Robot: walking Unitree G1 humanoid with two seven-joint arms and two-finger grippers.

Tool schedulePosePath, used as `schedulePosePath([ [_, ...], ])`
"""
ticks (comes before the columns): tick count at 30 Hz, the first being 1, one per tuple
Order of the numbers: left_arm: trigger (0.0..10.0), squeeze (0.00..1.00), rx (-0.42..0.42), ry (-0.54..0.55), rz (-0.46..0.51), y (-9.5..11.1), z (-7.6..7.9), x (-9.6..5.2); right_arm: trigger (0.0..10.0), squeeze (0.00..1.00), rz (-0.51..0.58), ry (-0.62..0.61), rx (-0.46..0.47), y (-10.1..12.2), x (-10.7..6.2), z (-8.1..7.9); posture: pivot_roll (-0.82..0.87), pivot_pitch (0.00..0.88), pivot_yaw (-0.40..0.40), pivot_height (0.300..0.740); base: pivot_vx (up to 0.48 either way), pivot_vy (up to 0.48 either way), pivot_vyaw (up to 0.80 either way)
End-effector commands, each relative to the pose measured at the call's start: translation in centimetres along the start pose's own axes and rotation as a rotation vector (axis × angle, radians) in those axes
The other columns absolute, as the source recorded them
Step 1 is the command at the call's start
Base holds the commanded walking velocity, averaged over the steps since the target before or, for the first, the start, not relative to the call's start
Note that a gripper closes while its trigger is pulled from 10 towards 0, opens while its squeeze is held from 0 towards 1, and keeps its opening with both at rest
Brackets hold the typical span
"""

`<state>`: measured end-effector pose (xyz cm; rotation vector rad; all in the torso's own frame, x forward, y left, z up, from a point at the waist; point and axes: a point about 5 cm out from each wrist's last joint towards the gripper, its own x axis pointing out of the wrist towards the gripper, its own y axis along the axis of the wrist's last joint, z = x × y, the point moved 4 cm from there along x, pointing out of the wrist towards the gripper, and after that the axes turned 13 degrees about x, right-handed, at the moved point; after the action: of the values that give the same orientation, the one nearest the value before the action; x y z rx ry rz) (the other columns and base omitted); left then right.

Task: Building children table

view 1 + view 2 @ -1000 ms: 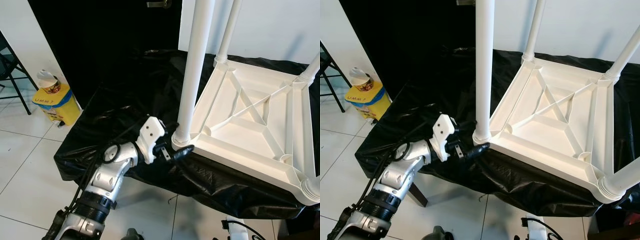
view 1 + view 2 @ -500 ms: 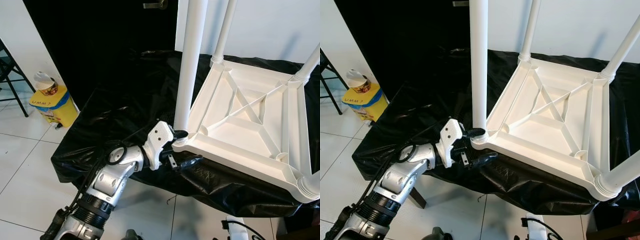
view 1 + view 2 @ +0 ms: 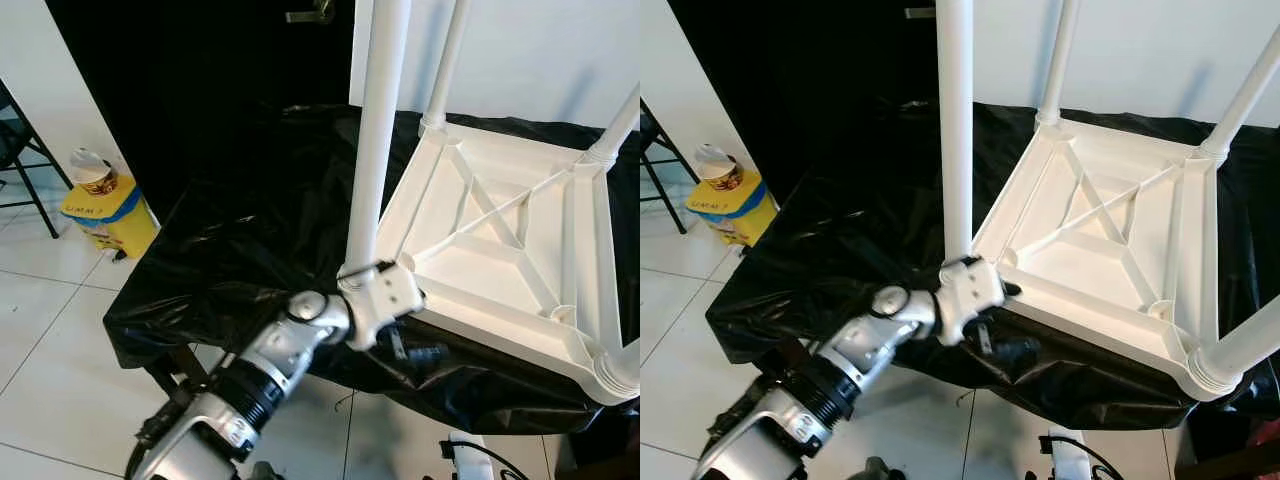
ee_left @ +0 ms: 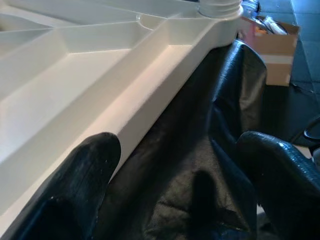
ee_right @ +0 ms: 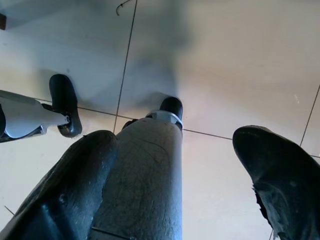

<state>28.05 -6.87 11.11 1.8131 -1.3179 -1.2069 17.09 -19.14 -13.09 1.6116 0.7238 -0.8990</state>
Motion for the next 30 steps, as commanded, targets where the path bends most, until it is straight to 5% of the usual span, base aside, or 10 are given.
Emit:
schedulePosePath([
  [1,10.0,0.0,0.029,0.048,-0.044,-0.3,-0.5,0.7,10.0,0.14,-0.022,-0.008,0.012,-0.8,-0.1,0.1,0.03,0.02,0.0,0.74,0.0,0.0,0.0],
  [14,10.0,0.0,0.066,0.201,-0.106,1.2,-4.9,2.6,10.0,0.14,-0.019,-0.01,0.012,-0.7,-0.1,0.2,0.04,0.031,0.003,0.74,0.0,0.0,0.0],
  [30,10.0,0.0,-0.028,0.252,-0.242,-0.2,-5.5,4.2,10.0,0.15,-0.023,-0.006,0.017,-0.9,-0.1,0.0,0.03,0.039,0.016,0.74,0.0,0.0,0.0],
])
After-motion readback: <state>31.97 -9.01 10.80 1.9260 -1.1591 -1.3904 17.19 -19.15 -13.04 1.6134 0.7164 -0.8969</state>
